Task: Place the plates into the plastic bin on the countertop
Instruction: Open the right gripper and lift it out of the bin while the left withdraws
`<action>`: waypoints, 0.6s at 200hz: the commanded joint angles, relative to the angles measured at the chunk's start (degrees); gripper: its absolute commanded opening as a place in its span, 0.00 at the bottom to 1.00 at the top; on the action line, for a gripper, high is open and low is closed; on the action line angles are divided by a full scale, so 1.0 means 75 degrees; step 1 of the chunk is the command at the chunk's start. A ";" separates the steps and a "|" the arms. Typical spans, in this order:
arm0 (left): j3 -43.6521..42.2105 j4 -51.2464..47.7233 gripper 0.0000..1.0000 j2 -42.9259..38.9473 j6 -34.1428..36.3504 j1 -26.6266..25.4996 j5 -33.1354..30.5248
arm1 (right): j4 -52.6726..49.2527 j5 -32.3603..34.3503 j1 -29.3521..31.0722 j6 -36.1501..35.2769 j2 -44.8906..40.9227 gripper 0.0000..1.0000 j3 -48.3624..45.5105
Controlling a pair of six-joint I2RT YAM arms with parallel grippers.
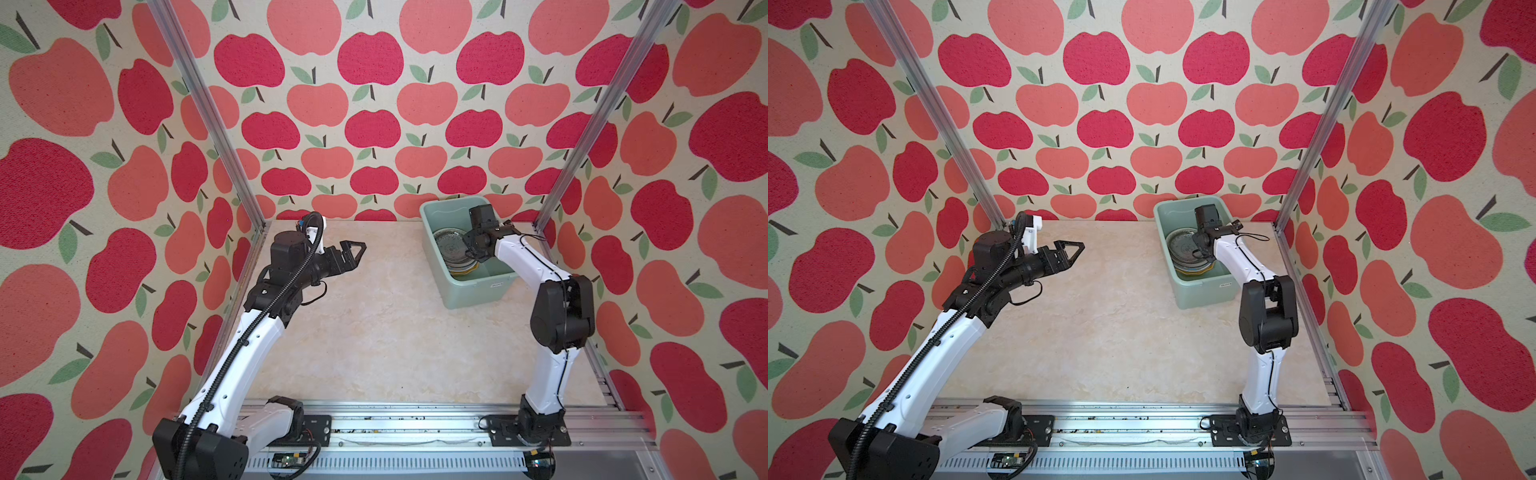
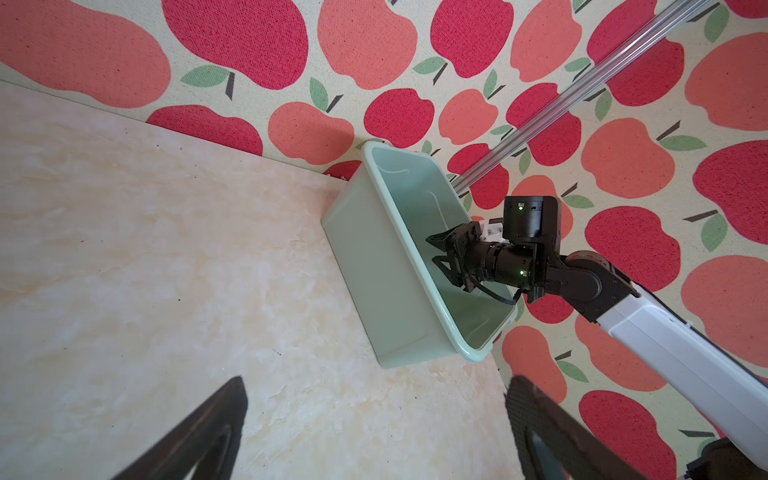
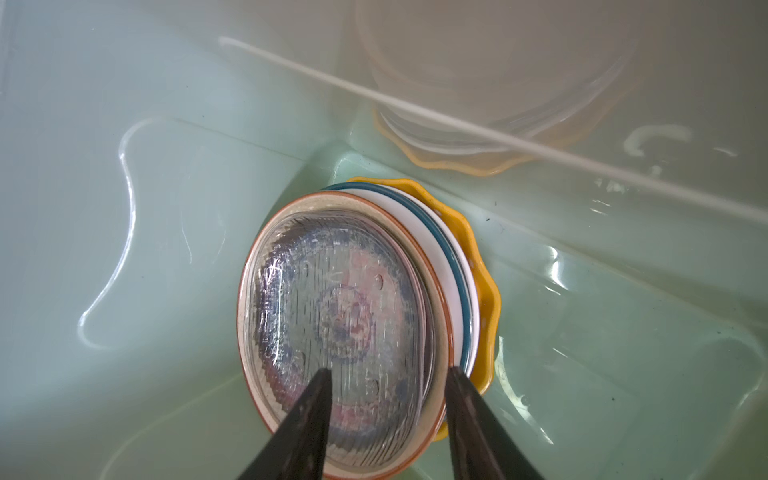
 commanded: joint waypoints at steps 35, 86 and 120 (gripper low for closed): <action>0.0160 -0.0656 0.99 -0.0547 -0.0328 0.0265 0.0078 | 0.0355 0.0203 0.0553 -0.2670 -0.1699 0.54 0.0213; 0.0098 -0.1820 0.99 -0.1415 -0.0080 0.0684 -0.0791 | 0.2273 -0.0976 0.0852 -0.6240 -0.4773 0.55 -0.2003; -0.0380 -0.2412 0.99 -0.2139 0.0082 0.1381 -0.1563 | 0.2969 -0.0669 0.0711 -0.7821 -0.7505 0.55 -0.4371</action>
